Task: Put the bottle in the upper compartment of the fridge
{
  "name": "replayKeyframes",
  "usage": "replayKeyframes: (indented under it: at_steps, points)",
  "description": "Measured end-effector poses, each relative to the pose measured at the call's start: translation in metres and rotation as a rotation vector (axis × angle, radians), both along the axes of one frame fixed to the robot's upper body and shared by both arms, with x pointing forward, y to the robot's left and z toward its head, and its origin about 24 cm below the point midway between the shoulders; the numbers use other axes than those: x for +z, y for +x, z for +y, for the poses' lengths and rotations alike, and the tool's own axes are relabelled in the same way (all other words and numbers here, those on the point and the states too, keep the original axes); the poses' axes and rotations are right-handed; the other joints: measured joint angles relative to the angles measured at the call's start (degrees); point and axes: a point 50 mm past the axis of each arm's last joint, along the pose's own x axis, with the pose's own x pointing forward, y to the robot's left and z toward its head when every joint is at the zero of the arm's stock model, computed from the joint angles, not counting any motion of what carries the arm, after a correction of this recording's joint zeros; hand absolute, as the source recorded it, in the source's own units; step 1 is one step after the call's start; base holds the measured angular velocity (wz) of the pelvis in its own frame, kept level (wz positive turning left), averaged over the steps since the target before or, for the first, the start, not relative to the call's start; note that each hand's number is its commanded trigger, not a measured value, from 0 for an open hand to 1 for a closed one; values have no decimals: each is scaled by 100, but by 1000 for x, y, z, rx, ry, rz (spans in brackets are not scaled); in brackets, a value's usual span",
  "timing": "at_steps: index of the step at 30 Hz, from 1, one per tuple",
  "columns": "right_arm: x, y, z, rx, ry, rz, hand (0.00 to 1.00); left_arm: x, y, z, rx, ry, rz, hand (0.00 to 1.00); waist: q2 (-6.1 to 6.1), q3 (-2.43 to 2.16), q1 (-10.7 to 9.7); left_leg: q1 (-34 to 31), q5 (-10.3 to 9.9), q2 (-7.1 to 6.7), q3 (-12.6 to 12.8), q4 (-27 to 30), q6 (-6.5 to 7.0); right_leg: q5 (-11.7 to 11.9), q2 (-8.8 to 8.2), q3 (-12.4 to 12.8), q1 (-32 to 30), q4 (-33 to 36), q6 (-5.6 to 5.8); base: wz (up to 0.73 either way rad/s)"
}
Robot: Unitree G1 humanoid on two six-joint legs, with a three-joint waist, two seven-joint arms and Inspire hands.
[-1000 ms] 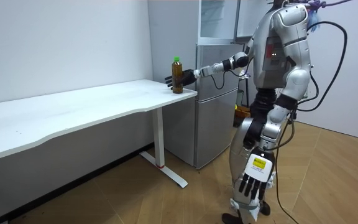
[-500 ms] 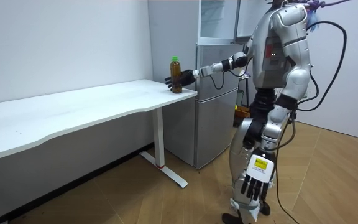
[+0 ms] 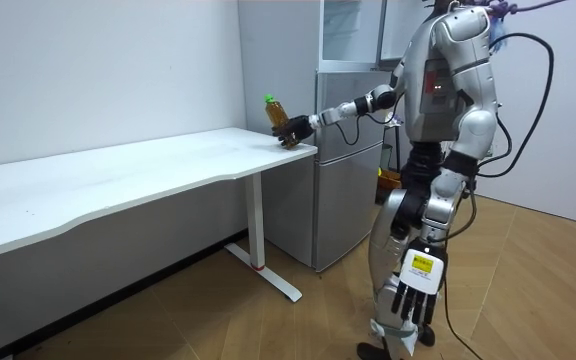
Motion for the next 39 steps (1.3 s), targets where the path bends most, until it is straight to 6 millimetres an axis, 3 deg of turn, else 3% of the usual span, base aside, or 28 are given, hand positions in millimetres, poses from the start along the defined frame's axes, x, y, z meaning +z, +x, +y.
replayKeyframes:
  at_steps: [8, 11, 13, 17, 23, 26, 30, 34, 39]
  points:
    - [6, 1, 4, 14, -8, -15, 100, 1, 5, 1, 3, 12, -26, 0, 24, -19, -79, -22, 2, -2, -18, 10, 1, -1, 0, 15, -20, -1, 1, 0]
    - [18, 3, 9, 38, 0, -67, 100, 1, 4, 3, 12, 14, -25, 0, 49, -62, -172, -16, 2, -1, 14, 9, 1, 0, 1, 49, -25, 2, 1, -2]
    - [32, 5, 13, 67, -22, -128, 100, 1, 3, 2, 11, 13, -24, 0, 63, -98, -179, 20, 3, 8, 95, 6, 3, -1, 6, 176, -27, 1, 1, -17]
    - [59, 5, 20, 114, -48, -250, 100, 1, 3, 2, 11, 7, -22, 0, 56, -110, -268, 73, 3, 14, 137, -4, 3, -1, 4, 210, 3, -4, 1, -8]
    - [107, -2, 26, 179, -54, -439, 100, 0, -5, 7, 48, 26, -8, 0, -35, -163, -470, 343, 6, 24, 230, -87, 7, -2, 1, 315, 196, -7, 3, -8]
    - [124, -6, 30, 211, -42, -514, 100, -1, -10, 11, 78, 41, 1, 0, -105, -164, -641, 404, 5, 30, 258, -87, 7, -2, 4, 331, 258, -10, 3, -3]
    - [140, -9, 17, 204, -78, -577, 100, -1, -12, 13, 105, 45, 4, 0, -149, -171, -770, 401, 5, 41, 280, -94, 9, 8, 7, 335, 265, 5, 13, -2]
    - [165, -17, 12, 182, -68, -688, 100, -1, -16, 15, 148, 47, 2, 0, -140, -172, -782, 398, 9, 77, 328, -90, 14, 43, 39, 414, 232, 7, -3, -8]
    - [182, -26, 15, 197, -66, -771, 100, -1, -15, 14, 167, 52, -7, 0, -141, -174, -844, 461, 12, 113, 420, -99, 5, 58, 69, 493, 225, 0, -18, -8]
